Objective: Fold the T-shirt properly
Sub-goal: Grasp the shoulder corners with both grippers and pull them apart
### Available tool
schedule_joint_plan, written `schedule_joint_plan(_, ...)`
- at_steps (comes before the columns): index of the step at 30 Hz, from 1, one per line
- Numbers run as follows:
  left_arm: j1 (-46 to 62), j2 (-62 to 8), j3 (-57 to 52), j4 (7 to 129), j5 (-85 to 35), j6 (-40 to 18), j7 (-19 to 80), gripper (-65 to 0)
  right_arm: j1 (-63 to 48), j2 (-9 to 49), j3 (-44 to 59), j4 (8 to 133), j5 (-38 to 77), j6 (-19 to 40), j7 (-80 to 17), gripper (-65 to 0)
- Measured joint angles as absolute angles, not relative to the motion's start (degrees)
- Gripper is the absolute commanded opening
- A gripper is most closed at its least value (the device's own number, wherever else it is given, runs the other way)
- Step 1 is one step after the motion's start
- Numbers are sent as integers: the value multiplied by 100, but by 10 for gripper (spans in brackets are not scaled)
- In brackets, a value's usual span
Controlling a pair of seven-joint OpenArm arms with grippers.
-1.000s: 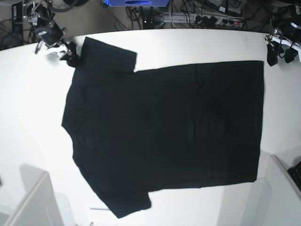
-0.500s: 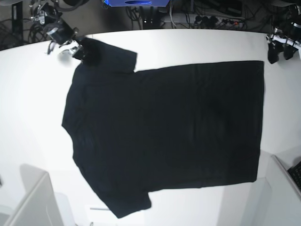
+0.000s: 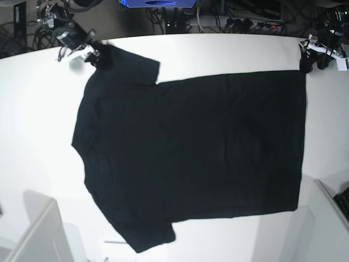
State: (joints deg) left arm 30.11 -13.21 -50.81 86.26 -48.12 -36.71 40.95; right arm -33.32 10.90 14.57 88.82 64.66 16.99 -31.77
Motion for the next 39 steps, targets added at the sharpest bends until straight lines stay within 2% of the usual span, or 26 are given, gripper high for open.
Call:
schedule_joint_plan(1, 2985, -1321, -5078, 8503, -4803, -3673, 4104, -207, -3341, 1087, 1457, 8875, 6427, 1688, -3201, -650)
schedule_joint_plan(15, 2477, -1323, -5078, 7776, -4856, -3699, 4025, -207, -3339, 1103, 1461, 8875, 6429, 1691, -3260, -650)
schedule_joint_plan(18, 2379, -1400, -4711, 7623, -4960, -3701, 3872, -207, -3341, 1103, 1461, 8875, 6427, 1691, -3260, -650)
schedule_joint_plan(39, 1981, -1365, -4436, 7347, -5103, -3795, 3815, -219, -3339, 1105, 1461, 8875, 6429, 1691, -3262, -650)
